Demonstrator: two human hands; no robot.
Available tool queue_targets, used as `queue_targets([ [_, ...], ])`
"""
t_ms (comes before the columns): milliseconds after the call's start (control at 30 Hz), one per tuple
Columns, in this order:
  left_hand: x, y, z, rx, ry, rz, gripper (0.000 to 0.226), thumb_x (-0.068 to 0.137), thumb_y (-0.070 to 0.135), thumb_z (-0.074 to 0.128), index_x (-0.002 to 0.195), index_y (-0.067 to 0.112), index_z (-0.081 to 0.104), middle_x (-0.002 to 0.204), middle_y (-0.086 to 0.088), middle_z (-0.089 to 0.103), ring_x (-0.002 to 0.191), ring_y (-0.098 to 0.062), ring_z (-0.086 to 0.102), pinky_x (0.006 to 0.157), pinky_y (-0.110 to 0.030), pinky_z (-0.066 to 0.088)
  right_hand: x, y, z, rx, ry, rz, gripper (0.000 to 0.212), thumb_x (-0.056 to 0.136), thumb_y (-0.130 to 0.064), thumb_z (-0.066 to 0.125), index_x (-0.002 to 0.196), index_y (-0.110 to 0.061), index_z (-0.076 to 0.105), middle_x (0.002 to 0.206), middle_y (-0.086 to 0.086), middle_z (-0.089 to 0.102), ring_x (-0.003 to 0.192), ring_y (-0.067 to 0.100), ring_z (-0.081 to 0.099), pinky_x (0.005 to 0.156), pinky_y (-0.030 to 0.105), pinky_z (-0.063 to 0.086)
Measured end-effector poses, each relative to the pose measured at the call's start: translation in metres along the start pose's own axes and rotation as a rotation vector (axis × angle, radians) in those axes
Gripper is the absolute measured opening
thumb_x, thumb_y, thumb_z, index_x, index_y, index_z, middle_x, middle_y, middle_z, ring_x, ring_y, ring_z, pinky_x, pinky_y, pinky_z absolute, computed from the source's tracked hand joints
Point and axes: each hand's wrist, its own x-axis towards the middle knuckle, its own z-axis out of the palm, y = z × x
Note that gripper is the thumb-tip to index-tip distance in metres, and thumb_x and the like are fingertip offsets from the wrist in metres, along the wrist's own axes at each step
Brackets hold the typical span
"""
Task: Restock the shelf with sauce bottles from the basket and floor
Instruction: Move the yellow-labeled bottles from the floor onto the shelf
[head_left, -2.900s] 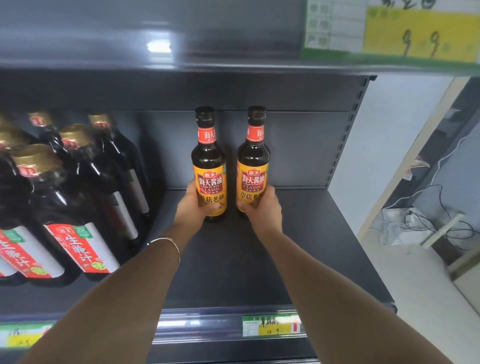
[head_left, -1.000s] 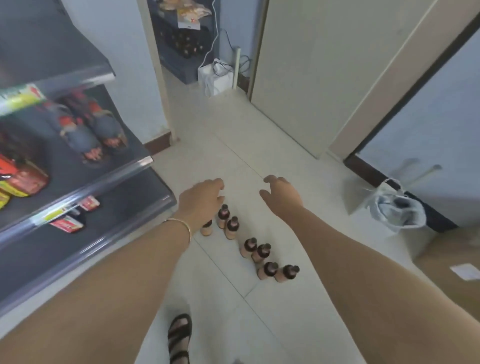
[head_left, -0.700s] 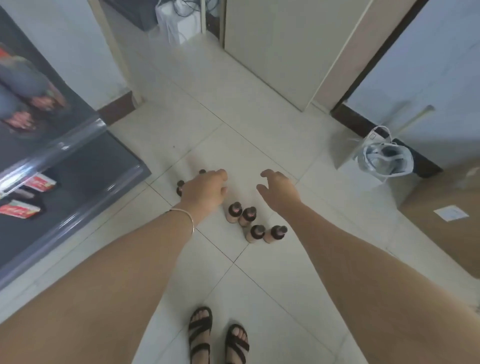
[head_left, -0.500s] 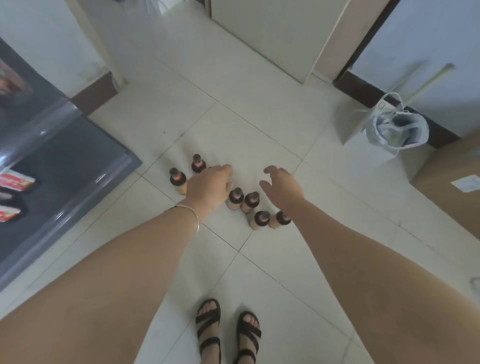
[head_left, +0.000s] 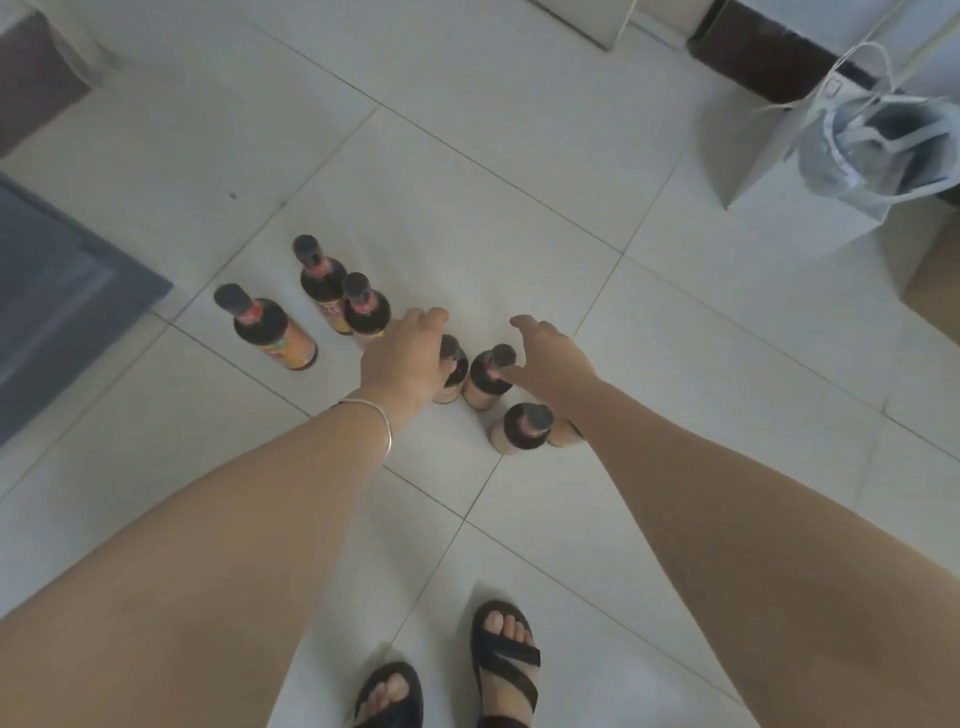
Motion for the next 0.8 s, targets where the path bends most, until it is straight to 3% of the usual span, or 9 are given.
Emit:
queue_targets([
  [100,0.026,-0.010,0.030,-0.030,-0.024,-0.007,0.032,0.089,0.024,0.057,0.118,0.014,0.050,0.115,-0.011,0.056,0.107,-0.033,0.056,0.076,-0.041,0.050,0.032,0.009,0.018,0.003,-0.080,-0.033,0.068,0.085,-0.027,0.065,0.144,-0.020,0.032,0.136,0.009,0.047,0.123,0.030,0.047,0.096,0.039,0.043],
  [200,0.037,-0.013,0.050,-0.072,-0.028,0.014,0.024,0.090,0.021,0.056,0.110,0.011,0.049,0.108,-0.011,0.059,0.099,-0.034,0.058,0.067,-0.036,0.044,0.047,0.013,0.031,0.042,-0.118,-0.071,0.057,0.081,-0.019,0.068,0.133,-0.019,0.047,0.125,0.008,0.057,0.117,0.028,0.052,0.091,0.036,0.044],
  [433,0.040,-0.019,0.070,-0.406,0.025,-0.070,0.031,0.083,0.012,0.065,0.109,0.009,0.048,0.101,-0.014,0.063,0.093,-0.034,0.058,0.076,-0.035,0.045,0.054,0.026,0.043,0.216,-0.065,-0.039,0.044,0.076,-0.020,0.071,0.118,-0.024,0.058,0.106,0.000,0.064,0.099,0.020,0.057,0.083,0.031,0.048],
  [567,0.042,-0.021,0.073,-0.429,0.053,-0.080,0.027,0.081,0.013,0.067,0.102,0.007,0.052,0.096,-0.014,0.065,0.090,-0.035,0.059,0.075,-0.036,0.046,0.066,0.024,0.048,0.225,-0.083,-0.027,0.028,0.077,-0.022,0.070,0.105,-0.024,0.066,0.084,-0.011,0.061,0.083,0.010,0.054,0.056,0.003,0.038],
  [633,0.039,-0.022,0.071,-0.383,0.056,-0.089,0.026,0.082,0.015,0.065,0.102,0.008,0.051,0.094,-0.015,0.065,0.088,-0.036,0.059,0.073,-0.039,0.048,0.067,0.021,0.048,0.257,-0.044,-0.010,0.029,0.077,-0.020,0.071,0.106,-0.020,0.066,0.084,-0.008,0.059,0.083,0.013,0.055,0.061,0.007,0.042],
  [700,0.034,-0.021,0.061,-0.359,0.068,-0.098,0.024,0.084,0.015,0.064,0.103,0.009,0.050,0.094,-0.014,0.064,0.088,-0.036,0.059,0.072,-0.040,0.049,0.060,0.015,0.044,0.285,0.008,0.005,0.033,0.077,-0.019,0.072,0.109,-0.017,0.066,0.089,-0.004,0.059,0.085,0.015,0.055,0.072,0.022,0.046],
  [800,0.020,-0.016,0.033,-0.324,0.061,-0.095,0.024,0.085,0.014,0.062,0.104,0.008,0.049,0.094,-0.015,0.063,0.088,-0.036,0.059,0.071,-0.040,0.049,0.039,0.000,0.025,0.291,0.068,0.005,0.033,0.078,-0.020,0.072,0.109,-0.017,0.065,0.089,-0.004,0.058,0.084,0.015,0.053,0.068,0.021,0.041],
])
